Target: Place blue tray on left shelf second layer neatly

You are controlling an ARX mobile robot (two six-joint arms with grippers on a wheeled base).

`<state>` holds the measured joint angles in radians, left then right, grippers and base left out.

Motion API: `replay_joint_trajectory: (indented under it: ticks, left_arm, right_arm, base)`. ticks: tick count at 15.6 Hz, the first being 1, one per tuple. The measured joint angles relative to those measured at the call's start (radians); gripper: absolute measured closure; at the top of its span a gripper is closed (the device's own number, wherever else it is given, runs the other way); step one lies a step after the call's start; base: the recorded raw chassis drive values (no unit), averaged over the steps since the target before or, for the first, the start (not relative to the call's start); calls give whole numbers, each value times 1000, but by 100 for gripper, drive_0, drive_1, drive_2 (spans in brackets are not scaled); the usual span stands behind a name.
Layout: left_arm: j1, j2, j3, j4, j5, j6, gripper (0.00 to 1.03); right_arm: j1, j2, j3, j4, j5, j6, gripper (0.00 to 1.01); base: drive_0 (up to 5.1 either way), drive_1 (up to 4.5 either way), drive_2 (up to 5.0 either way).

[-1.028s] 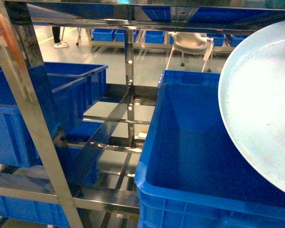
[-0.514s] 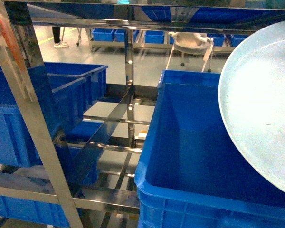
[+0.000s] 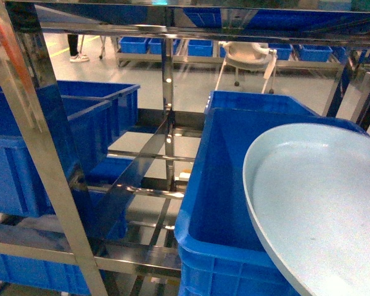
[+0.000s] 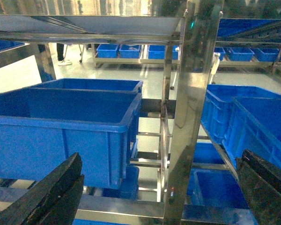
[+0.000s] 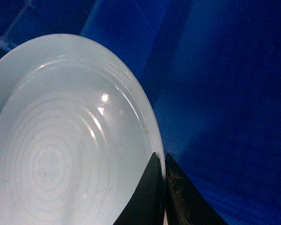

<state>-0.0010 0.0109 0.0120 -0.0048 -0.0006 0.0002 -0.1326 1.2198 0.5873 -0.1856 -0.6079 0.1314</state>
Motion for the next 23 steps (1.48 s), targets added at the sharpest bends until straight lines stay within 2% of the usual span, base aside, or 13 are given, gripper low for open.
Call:
replay_joint_trajectory:
  ticks: [1,3,5,8,9,11,13,14,16,17,21,23]
  left_arm:
    - [0,0,0,0,0,0,5]
    - [0,0,0,0,0,0,5]
    - [0,0,0,0,0,0,5]
    - [0,0,0,0,0,0,5]
    - [0,0,0,0,0,0,5]
    - [0,0,0,0,0,0,5]
    - [0,0,0,0,0,0,5]
    - [0,0,0,0,0,0,5]
    - [0,0,0,0,0,0,5]
    - [0,0,0,0,0,0,5]
    - [0,0,0,0,0,0,5]
    - [0,0,0,0,0,0,5]
  right_arm:
    - [-1,89,26,-14,-4,9,99]
    - [-1,233,56,46,14,35,99]
    - [-4,346,112,88,22,127,99]
    - [37,406,156,156,48,237,99]
    - [50,418,166,177,59,266,99]
    - [69,454,179,205,97,288,99]
    - [74,481,199,220,147,284,99]
    - [72,480,205,222,175,267,99]
    - [65,457,208,206,178,249,99]
    - [65,431,208,208,183,233,99]
    - [66,411,208,198,275,138,99]
    - [51,430,208,202,275,105,99]
  base:
    - [0,0,0]
    - [0,0,0]
    - [0,0,0]
    - [0,0,0]
    - [0,0,0]
    - [0,0,0]
    - [0,0,0]
    - [0,0,0]
    - [0,0,0]
    - [0,0,0]
    - [0,0,0]
    - [0,0,0]
